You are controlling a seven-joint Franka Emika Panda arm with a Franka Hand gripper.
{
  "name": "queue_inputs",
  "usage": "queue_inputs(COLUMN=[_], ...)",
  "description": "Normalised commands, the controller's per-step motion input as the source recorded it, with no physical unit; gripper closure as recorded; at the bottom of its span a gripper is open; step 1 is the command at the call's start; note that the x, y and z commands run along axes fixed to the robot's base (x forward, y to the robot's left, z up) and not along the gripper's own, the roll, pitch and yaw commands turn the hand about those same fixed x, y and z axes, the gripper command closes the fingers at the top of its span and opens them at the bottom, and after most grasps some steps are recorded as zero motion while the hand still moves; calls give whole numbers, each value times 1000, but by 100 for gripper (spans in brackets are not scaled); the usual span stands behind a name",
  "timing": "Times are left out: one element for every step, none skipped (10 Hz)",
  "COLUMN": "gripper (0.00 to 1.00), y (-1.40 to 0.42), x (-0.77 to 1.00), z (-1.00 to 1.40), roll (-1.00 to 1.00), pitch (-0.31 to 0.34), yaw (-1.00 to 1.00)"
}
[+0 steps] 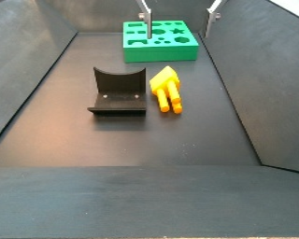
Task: Pick up the 3 prong object. Move up. Place the 3 prong object on the fixture. Regrasp the 3 prong object. Move to above the board. Insert the 3 prong object.
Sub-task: Pick up the 3 prong object.
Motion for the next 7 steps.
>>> queue_inputs(gripper=[0, 0, 0, 0, 0, 0, 0], y=[-203, -126, -223, -269, -157, -83, 0], x=[154, 80, -94, -31, 0, 0, 20], z=[-146, -720, -871, -1000, -1000, -1000, -1000], roll=[77, -73, -79, 3, 39, 53, 31], pitch=[109, 37, -59, 0, 0, 21, 83], yaw=[-63, -26, 0, 14, 40, 54, 20])
